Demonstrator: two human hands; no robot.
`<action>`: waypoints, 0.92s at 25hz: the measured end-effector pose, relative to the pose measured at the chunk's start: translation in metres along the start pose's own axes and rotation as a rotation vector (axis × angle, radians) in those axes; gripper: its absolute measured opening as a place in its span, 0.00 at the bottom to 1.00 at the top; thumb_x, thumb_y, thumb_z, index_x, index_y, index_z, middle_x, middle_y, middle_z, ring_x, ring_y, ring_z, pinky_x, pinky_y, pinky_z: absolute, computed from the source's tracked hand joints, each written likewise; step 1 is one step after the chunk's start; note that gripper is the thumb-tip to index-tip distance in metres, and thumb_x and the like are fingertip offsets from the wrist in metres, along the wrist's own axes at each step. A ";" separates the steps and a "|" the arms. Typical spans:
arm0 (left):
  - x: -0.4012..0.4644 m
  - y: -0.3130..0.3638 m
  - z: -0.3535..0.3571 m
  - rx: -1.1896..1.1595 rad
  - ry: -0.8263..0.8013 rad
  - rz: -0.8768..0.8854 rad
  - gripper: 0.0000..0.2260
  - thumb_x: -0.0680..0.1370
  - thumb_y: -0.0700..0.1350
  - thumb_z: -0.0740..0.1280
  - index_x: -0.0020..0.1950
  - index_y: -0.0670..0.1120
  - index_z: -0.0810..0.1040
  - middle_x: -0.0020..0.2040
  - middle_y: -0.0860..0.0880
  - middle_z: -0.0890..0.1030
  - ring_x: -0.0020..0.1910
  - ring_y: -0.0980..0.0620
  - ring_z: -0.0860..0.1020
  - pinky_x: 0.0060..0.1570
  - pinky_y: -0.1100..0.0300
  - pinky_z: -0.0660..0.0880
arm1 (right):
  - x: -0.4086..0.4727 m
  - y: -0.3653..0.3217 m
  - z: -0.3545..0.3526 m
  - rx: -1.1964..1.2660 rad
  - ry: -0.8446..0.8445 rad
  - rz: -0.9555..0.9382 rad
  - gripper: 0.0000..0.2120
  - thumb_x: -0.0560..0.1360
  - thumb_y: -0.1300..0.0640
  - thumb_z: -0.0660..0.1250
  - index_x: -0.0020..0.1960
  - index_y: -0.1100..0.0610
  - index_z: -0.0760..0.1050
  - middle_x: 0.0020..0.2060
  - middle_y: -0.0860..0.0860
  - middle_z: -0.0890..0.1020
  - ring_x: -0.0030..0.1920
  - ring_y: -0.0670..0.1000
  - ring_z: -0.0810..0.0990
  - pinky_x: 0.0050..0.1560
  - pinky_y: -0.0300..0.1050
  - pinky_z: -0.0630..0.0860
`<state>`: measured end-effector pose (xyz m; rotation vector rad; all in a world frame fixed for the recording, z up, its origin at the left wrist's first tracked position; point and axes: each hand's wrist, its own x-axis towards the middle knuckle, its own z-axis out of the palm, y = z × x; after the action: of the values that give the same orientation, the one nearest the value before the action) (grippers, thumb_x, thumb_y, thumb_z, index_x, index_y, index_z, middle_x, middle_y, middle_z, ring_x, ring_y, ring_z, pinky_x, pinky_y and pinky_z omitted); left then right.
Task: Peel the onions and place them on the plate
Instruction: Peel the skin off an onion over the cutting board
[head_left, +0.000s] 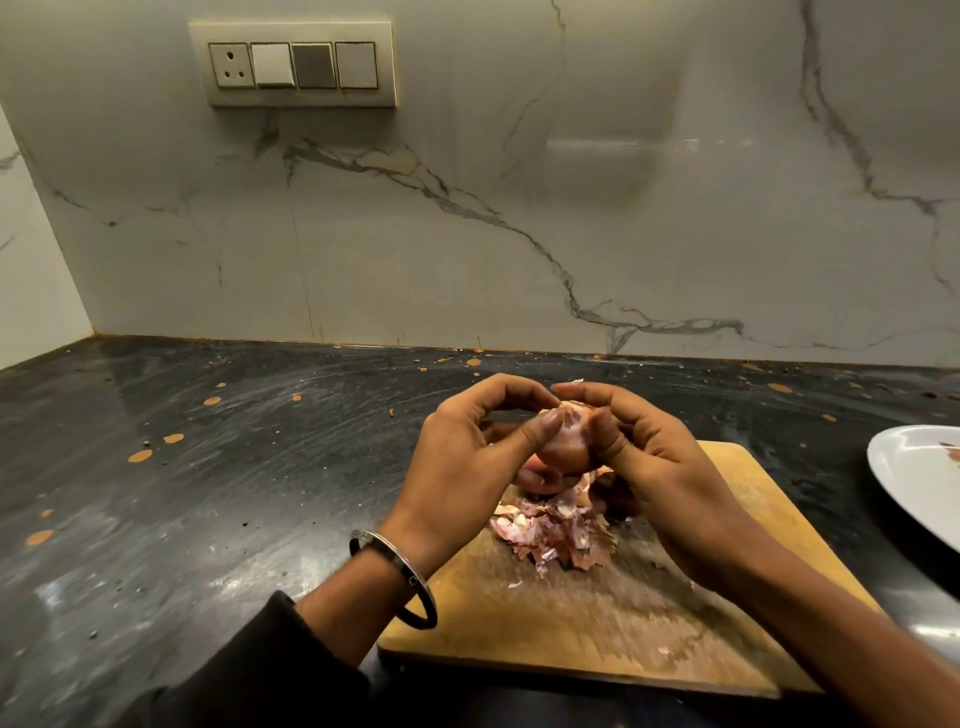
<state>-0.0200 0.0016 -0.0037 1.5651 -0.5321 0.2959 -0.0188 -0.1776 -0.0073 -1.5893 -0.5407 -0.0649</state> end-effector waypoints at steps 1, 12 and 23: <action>0.000 0.000 0.000 0.009 0.012 -0.002 0.10 0.75 0.45 0.70 0.54 0.44 0.80 0.51 0.49 0.83 0.43 0.47 0.85 0.35 0.51 0.83 | 0.000 0.001 0.001 -0.024 -0.016 -0.005 0.20 0.77 0.52 0.66 0.68 0.50 0.72 0.51 0.52 0.85 0.43 0.47 0.86 0.36 0.37 0.79; 0.002 0.001 -0.002 -0.079 0.015 -0.015 0.13 0.71 0.44 0.70 0.54 0.42 0.79 0.53 0.49 0.83 0.40 0.44 0.85 0.34 0.53 0.83 | 0.000 -0.008 0.000 0.182 -0.035 0.106 0.19 0.78 0.47 0.57 0.65 0.54 0.73 0.40 0.52 0.85 0.31 0.47 0.83 0.27 0.38 0.75; 0.002 0.003 -0.009 -0.070 -0.155 -0.156 0.09 0.71 0.41 0.71 0.49 0.43 0.77 0.56 0.43 0.78 0.36 0.42 0.85 0.33 0.54 0.83 | 0.001 -0.008 -0.007 0.128 -0.107 0.169 0.17 0.80 0.47 0.56 0.59 0.49 0.81 0.38 0.55 0.84 0.30 0.51 0.79 0.29 0.40 0.76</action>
<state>-0.0189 0.0104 0.0008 1.5593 -0.5314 0.0365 -0.0187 -0.1841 0.0010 -1.5128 -0.4822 0.1797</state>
